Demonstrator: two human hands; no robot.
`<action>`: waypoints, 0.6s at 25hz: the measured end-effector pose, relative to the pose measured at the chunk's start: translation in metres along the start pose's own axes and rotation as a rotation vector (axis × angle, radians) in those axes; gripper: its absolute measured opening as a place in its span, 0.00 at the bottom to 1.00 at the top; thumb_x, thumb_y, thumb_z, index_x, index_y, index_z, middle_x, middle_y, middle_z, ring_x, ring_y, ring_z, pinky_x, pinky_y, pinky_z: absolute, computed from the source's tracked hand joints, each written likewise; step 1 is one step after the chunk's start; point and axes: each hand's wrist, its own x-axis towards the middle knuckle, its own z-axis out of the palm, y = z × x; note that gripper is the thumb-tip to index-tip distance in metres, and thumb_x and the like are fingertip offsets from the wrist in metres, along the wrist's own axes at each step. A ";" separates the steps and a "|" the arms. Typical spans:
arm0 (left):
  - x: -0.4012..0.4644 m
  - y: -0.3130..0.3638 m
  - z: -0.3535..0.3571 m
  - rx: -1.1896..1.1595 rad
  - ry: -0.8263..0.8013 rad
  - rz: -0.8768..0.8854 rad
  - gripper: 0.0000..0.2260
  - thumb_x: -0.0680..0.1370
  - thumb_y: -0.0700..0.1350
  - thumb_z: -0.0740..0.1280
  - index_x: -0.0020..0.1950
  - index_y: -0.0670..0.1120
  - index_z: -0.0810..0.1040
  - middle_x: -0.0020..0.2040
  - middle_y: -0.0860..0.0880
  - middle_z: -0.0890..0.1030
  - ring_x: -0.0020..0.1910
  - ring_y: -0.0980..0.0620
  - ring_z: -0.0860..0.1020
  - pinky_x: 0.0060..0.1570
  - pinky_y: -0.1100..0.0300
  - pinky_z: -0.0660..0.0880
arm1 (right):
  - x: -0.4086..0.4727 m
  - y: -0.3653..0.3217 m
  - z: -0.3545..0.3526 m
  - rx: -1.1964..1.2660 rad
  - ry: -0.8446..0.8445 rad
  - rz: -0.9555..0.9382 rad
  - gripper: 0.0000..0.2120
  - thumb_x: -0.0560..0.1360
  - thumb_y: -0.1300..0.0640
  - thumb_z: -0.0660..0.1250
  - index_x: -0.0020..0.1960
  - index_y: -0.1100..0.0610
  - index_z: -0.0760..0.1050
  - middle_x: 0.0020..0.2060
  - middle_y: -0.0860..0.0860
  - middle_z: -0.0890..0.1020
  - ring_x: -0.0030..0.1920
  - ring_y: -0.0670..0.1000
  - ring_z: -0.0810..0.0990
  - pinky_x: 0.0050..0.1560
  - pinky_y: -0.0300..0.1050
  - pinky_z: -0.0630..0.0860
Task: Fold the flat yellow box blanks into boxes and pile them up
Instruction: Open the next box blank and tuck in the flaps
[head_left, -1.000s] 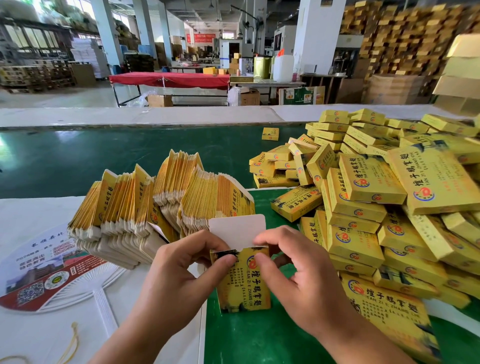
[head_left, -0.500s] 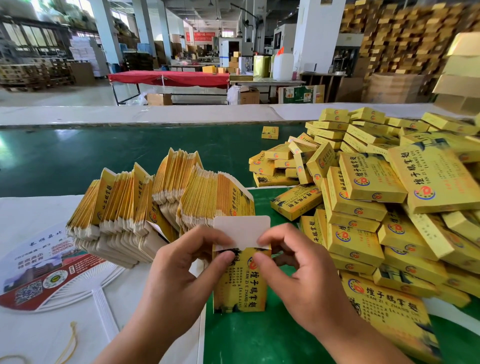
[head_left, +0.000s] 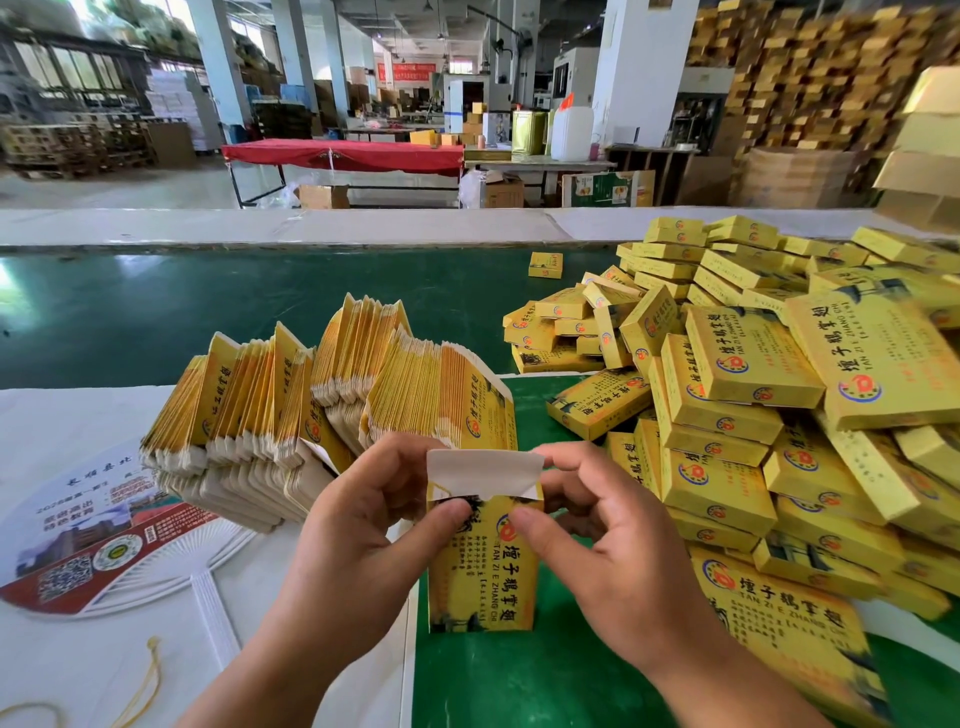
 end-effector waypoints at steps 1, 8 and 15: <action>0.000 0.000 0.000 0.000 -0.003 0.001 0.10 0.70 0.49 0.71 0.50 0.52 0.80 0.45 0.44 0.82 0.46 0.39 0.79 0.47 0.30 0.74 | 0.000 0.000 0.000 0.001 0.000 -0.003 0.12 0.76 0.56 0.70 0.58 0.45 0.75 0.45 0.44 0.85 0.45 0.44 0.84 0.40 0.31 0.78; 0.000 0.001 0.000 0.040 0.004 0.020 0.04 0.72 0.50 0.70 0.45 0.53 0.82 0.49 0.46 0.85 0.48 0.46 0.82 0.47 0.39 0.79 | 0.000 0.000 -0.001 0.028 0.011 0.023 0.08 0.73 0.56 0.71 0.51 0.46 0.78 0.41 0.46 0.84 0.43 0.46 0.85 0.40 0.34 0.78; 0.000 0.001 -0.001 0.082 0.000 0.061 0.03 0.72 0.48 0.69 0.44 0.54 0.82 0.49 0.48 0.85 0.50 0.46 0.82 0.47 0.42 0.79 | -0.001 -0.005 0.000 0.036 0.001 0.033 0.10 0.70 0.51 0.71 0.50 0.47 0.78 0.41 0.48 0.83 0.40 0.45 0.81 0.40 0.34 0.77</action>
